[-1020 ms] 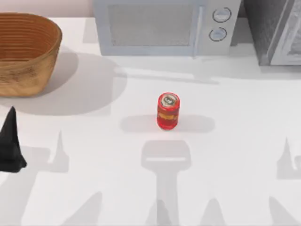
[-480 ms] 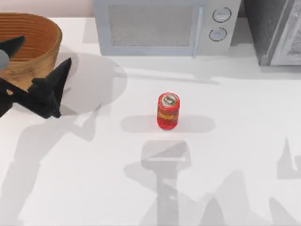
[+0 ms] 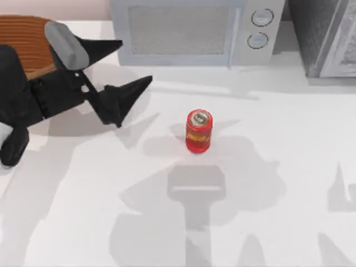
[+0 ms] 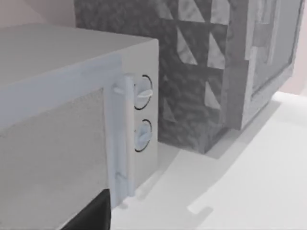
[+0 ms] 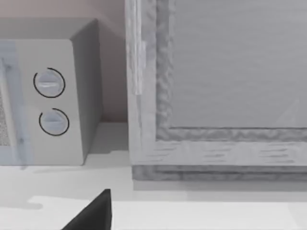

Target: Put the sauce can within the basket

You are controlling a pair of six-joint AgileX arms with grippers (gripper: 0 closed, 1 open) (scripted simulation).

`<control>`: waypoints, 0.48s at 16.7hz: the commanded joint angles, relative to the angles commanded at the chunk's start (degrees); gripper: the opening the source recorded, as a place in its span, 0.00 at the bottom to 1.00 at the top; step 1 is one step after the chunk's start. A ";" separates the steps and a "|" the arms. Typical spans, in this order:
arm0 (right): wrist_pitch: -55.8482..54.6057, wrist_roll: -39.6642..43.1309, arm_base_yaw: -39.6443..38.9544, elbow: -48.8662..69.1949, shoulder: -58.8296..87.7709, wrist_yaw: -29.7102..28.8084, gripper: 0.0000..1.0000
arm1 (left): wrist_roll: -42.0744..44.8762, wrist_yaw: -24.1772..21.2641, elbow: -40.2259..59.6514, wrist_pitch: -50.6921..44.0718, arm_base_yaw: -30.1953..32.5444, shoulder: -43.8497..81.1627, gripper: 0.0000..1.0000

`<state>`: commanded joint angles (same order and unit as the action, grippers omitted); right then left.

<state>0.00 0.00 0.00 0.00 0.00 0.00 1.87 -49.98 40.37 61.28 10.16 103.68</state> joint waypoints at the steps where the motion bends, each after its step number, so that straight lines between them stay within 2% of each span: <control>1: 0.00 0.00 0.00 0.00 0.00 0.00 1.00 | 0.12 -2.55 2.04 3.09 0.56 5.12 1.00; 5: 0.00 0.00 0.00 0.00 0.00 0.00 1.00 | 0.54 -11.50 9.22 13.93 2.53 23.01 1.00; 8: 0.00 0.00 0.00 0.00 0.00 0.00 1.00 | 0.78 -16.43 13.21 19.97 3.56 32.99 1.00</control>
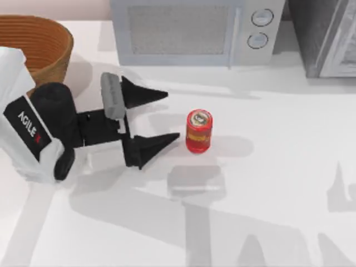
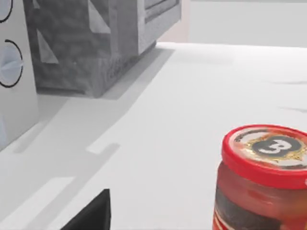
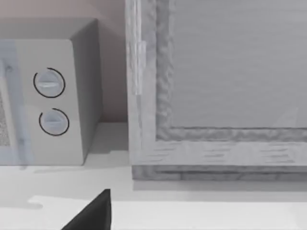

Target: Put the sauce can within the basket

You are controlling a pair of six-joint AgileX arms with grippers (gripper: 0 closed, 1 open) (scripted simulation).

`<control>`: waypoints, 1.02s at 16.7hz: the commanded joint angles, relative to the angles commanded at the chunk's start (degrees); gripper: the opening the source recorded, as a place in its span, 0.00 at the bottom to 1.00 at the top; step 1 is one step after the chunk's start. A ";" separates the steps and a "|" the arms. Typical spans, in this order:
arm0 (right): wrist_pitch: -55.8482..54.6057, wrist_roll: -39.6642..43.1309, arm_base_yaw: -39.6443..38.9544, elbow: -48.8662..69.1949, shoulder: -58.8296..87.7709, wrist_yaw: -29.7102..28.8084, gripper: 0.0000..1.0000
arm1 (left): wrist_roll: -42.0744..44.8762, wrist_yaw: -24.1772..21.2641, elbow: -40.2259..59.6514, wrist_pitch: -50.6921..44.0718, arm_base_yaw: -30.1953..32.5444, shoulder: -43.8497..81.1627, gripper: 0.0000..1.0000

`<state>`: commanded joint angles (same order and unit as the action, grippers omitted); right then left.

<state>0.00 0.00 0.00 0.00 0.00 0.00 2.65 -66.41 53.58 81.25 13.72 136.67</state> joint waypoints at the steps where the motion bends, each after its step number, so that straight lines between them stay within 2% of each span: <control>1: 0.00 0.00 0.00 0.00 0.00 0.00 1.00 | 0.06 -1.21 0.99 1.50 0.24 2.50 1.00; 5: 0.00 0.00 0.00 0.00 0.00 0.00 1.00 | 0.20 -3.79 3.11 4.71 0.74 8.02 1.00; 11: 0.00 0.00 0.00 0.00 0.00 0.00 1.00 | 0.19 -3.60 3.07 4.52 0.60 7.96 1.00; 17: 0.00 0.00 0.00 0.00 0.00 0.00 1.00 | -0.33 3.04 9.15 1.01 7.59 9.81 1.00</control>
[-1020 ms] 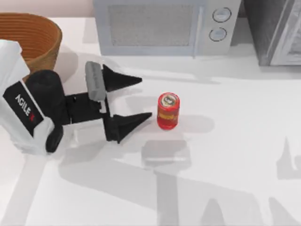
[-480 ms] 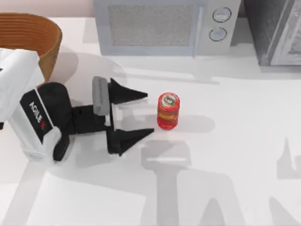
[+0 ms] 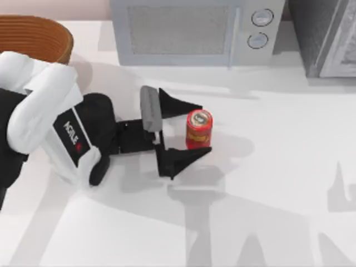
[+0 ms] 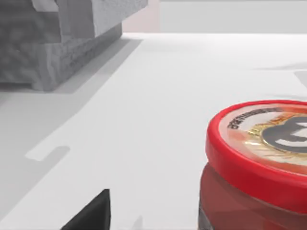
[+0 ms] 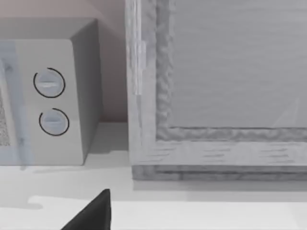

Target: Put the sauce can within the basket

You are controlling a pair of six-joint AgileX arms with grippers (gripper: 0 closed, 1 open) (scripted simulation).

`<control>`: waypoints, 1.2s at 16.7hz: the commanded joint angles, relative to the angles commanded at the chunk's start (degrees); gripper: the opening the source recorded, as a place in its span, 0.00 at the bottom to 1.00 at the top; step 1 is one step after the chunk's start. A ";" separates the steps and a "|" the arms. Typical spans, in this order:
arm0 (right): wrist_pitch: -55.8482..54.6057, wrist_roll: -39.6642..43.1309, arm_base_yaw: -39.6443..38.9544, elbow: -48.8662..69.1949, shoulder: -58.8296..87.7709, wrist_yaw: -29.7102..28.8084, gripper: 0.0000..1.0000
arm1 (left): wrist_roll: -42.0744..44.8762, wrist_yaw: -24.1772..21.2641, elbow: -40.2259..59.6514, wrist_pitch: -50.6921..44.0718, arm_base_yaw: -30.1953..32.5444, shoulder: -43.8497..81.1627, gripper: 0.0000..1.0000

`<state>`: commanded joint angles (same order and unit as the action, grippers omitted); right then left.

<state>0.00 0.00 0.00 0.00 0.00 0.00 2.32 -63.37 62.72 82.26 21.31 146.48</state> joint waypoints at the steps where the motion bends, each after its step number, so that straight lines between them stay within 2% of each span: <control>1: 0.00 0.00 0.00 0.00 0.00 0.00 1.00 | -0.08 1.13 0.99 -0.60 1.14 0.31 1.00; 6: 0.00 0.00 0.00 0.00 0.00 0.00 1.00 | -0.18 2.42 2.12 -1.30 2.45 0.65 1.00; 19: 0.00 0.00 0.00 0.00 0.00 0.00 1.00 | -0.18 2.42 2.12 -1.30 2.45 0.65 0.02; 20: 0.00 0.00 0.00 0.00 0.00 0.00 1.00 | -0.18 2.42 2.12 -1.30 2.45 0.65 0.00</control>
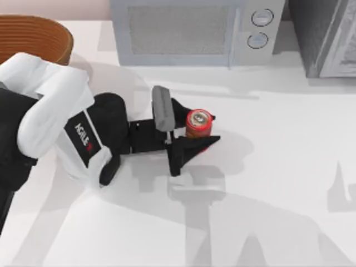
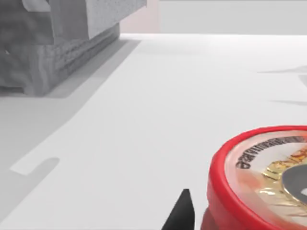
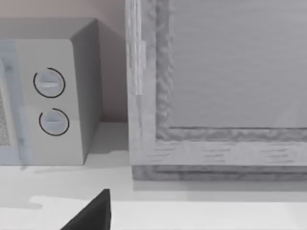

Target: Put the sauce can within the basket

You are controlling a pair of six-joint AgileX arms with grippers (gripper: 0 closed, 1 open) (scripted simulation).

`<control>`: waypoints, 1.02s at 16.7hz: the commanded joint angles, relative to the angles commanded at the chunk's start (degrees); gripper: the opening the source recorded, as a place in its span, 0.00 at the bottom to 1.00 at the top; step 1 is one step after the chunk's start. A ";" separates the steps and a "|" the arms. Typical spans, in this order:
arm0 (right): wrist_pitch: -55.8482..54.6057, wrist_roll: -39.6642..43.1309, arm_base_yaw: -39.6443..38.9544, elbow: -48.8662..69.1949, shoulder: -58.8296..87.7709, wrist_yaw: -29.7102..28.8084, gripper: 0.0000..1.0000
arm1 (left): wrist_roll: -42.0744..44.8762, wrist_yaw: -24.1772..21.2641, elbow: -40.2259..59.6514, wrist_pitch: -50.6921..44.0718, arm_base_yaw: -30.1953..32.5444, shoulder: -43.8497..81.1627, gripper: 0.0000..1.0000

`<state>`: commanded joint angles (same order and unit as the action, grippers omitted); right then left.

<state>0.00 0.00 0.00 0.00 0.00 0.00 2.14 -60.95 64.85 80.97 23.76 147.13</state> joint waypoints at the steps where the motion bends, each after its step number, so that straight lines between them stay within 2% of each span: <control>1: 0.00 0.00 0.00 0.00 0.00 0.00 1.00 | 0.00 0.00 0.00 0.00 0.00 0.00 0.00; 10: 0.00 0.00 0.00 0.00 0.00 0.00 1.00 | 0.09 -0.36 0.12 -0.32 -0.18 -0.74 0.00; 14: 0.00 0.00 0.00 0.00 0.00 0.00 1.00 | 0.41 -3.39 2.00 -3.96 -1.95 -7.30 0.00; 17: 0.00 0.00 0.00 0.00 0.00 0.00 1.00 | 0.47 -6.15 3.73 -9.25 -6.08 -14.53 0.00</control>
<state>0.00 0.00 0.00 0.00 0.00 0.00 2.61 -67.10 68.58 71.72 17.67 132.60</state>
